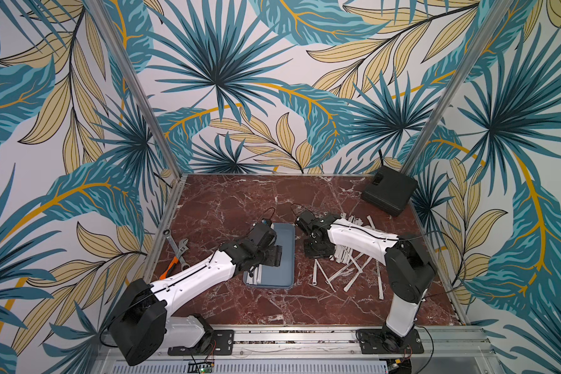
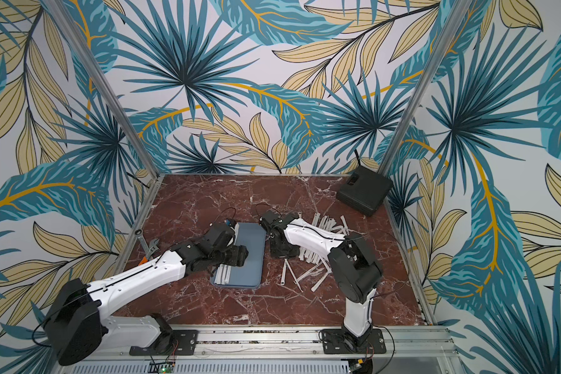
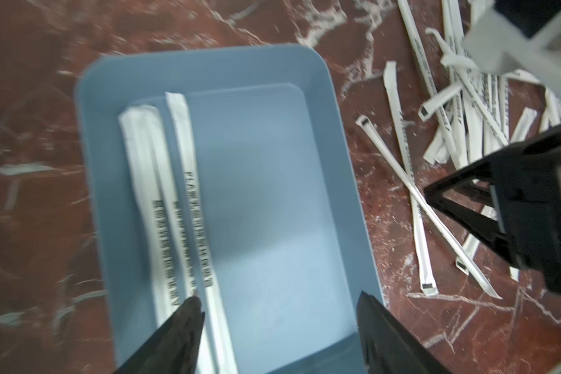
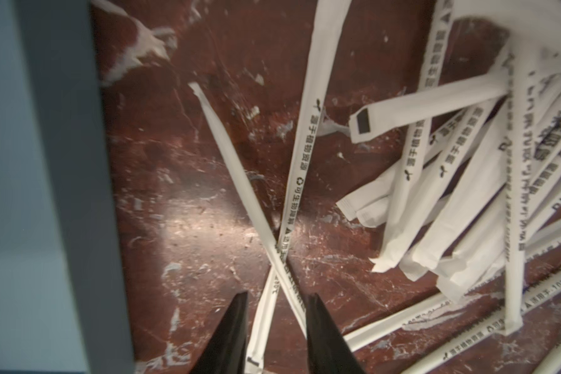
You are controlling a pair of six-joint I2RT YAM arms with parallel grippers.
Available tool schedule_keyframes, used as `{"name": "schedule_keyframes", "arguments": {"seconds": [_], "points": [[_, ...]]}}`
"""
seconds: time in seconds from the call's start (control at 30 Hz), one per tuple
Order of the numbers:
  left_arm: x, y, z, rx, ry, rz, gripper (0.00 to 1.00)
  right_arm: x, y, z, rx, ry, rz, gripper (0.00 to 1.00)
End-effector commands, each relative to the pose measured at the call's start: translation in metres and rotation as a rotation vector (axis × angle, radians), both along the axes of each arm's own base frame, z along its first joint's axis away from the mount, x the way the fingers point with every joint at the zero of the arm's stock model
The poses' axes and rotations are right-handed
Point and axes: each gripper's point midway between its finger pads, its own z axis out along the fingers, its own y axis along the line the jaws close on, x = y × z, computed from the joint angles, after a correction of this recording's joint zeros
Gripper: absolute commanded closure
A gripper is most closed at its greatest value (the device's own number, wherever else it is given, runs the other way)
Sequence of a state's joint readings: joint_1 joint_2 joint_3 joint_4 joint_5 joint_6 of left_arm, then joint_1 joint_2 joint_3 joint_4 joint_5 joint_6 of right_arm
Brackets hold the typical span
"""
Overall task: Put the straws into the storage box
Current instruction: Adjust the straw at the center of the board.
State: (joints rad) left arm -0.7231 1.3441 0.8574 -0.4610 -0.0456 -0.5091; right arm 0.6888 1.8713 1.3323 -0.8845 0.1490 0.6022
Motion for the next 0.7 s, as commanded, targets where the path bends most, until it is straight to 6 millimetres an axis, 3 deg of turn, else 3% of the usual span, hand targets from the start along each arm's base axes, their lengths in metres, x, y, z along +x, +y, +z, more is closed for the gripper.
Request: {"name": "schedule_keyframes", "arguments": {"seconds": [0.0, 0.13, 0.3, 0.37, 0.43, 0.53, 0.63, 0.67], "points": [[0.007, -0.033, 0.02, -0.108, -0.02, -0.05, 0.21, -0.013, -0.015, -0.023, -0.074, 0.089, 0.053, 0.66], [0.007, -0.03, 0.015, -0.09, -0.015, -0.037, 0.21, -0.01, -0.018, -0.031, -0.096, 0.086, 0.057, 0.77], [0.007, -0.02, 0.017, -0.048, -0.035, -0.028, 0.2, -0.012, -0.014, -0.02, -0.069, 0.076, 0.067, 0.87], [0.007, -0.015, 0.022, -0.034, -0.048, -0.021, 0.2, -0.013, -0.004, -0.007, -0.049, 0.056, 0.079, 0.89], [0.009, -0.01, 0.026, -0.021, -0.07, -0.003, 0.2, -0.015, 0.011, 0.001, -0.038, 0.05, 0.097, 0.87], [0.012, -0.008, 0.03, -0.034, -0.086, 0.009, 0.2, -0.009, 0.035, -0.009, -0.016, 0.046, 0.08, 0.81], [0.013, -0.006, 0.029, -0.03, -0.08, 0.02, 0.2, 0.002, 0.048, -0.015, 0.017, 0.018, 0.036, 0.64], [0.011, -0.004, 0.029, -0.022, -0.077, 0.021, 0.2, 0.004, 0.055, -0.011, 0.059, 0.006, 0.026, 0.62]]}}
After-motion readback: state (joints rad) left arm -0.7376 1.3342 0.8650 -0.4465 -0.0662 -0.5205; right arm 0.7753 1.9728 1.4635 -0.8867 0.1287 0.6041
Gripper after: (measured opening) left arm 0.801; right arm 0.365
